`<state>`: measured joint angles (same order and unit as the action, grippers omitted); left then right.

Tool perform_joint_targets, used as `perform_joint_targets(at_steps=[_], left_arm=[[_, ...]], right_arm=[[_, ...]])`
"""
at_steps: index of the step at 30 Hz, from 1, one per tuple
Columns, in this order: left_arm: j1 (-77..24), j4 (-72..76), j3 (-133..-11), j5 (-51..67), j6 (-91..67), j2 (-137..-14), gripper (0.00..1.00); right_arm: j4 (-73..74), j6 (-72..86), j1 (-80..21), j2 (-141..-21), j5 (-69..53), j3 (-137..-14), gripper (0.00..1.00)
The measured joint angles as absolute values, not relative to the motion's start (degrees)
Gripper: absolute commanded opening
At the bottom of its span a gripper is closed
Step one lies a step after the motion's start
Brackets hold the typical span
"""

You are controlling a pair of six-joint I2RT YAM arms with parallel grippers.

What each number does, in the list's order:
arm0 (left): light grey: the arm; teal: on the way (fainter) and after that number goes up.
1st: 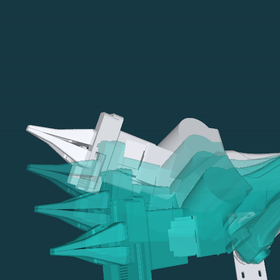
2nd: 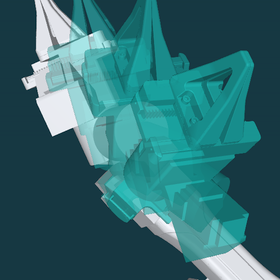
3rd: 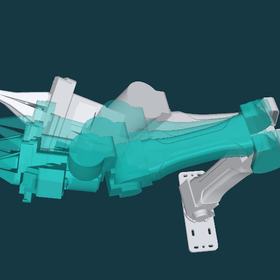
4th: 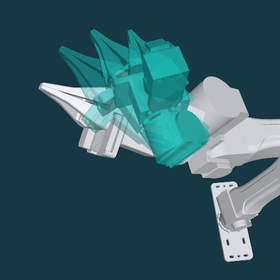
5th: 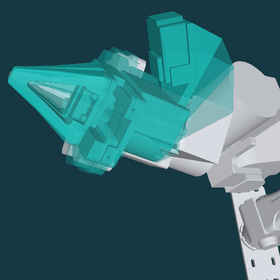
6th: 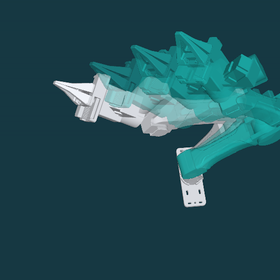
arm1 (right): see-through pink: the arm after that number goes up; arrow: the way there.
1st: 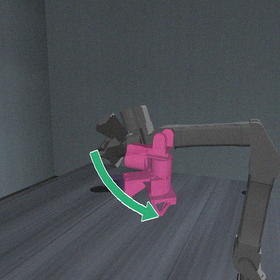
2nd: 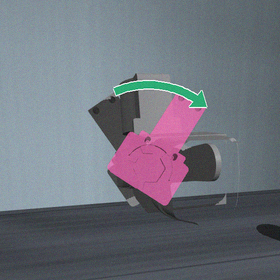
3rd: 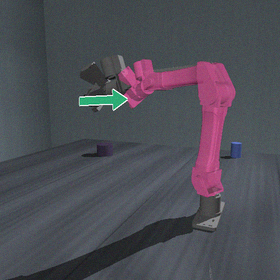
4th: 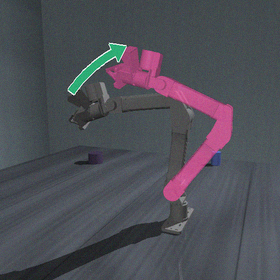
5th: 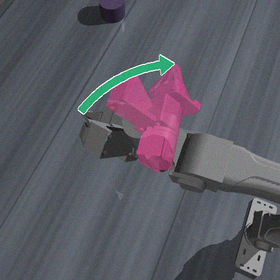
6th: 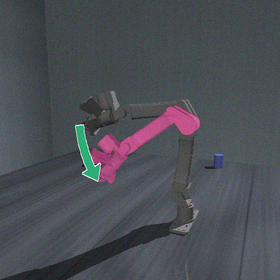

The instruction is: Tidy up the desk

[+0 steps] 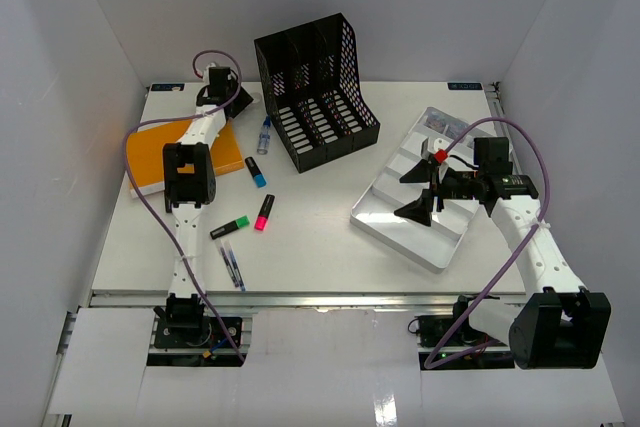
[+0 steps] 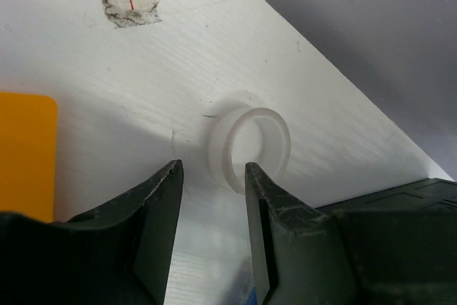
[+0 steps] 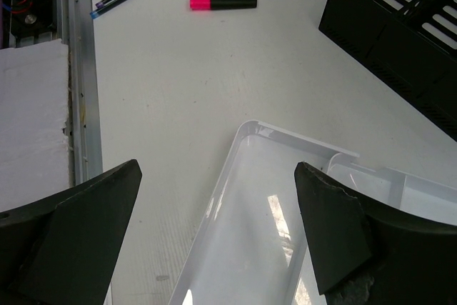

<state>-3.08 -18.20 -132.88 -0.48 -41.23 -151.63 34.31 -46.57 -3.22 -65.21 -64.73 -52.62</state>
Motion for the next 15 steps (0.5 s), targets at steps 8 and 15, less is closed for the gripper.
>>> perform_joint_targets(at_steps=[8,15], left_arm=[[-4.4,-17.4,-132.6,-2.7,-37.0,-151.6,0.34],[-4.7,-15.1,-130.6,-3.0,-34.7,-150.9,0.26]], right_arm=[[34.3,-46.5,-2.5,-65.2,-64.7,-52.6,0.95],[34.3,-46.5,-1.4,-65.2,-64.7,-52.6,0.95]])
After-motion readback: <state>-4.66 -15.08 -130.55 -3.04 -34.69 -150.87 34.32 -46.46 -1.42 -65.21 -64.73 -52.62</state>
